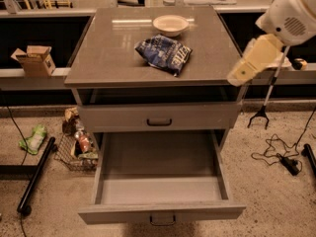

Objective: Place blue chip bag into middle drawer

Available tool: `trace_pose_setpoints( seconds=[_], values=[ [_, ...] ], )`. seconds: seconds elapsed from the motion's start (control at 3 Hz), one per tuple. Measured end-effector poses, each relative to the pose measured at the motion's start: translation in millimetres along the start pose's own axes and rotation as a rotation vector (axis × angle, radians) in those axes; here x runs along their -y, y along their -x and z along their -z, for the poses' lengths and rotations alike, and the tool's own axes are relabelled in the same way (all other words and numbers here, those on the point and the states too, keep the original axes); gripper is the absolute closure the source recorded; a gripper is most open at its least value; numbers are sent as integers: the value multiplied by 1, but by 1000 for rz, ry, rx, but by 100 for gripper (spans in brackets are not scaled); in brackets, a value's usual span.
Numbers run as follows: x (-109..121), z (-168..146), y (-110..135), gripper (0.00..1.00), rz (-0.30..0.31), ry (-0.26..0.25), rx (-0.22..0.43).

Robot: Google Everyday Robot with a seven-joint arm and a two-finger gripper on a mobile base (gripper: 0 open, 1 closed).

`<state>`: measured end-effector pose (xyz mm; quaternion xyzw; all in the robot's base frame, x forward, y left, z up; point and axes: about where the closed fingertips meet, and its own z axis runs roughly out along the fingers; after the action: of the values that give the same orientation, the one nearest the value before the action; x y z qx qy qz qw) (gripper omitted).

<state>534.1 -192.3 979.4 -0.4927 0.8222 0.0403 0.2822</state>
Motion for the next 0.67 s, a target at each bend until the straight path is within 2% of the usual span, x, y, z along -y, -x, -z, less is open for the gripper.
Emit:
trace_pose_setpoints(
  seconds=[0.33,0.67],
  values=[
    [22,-32,28,0,-89,23,100],
    [23,-36,30,0,-91,21,99]
  ],
)
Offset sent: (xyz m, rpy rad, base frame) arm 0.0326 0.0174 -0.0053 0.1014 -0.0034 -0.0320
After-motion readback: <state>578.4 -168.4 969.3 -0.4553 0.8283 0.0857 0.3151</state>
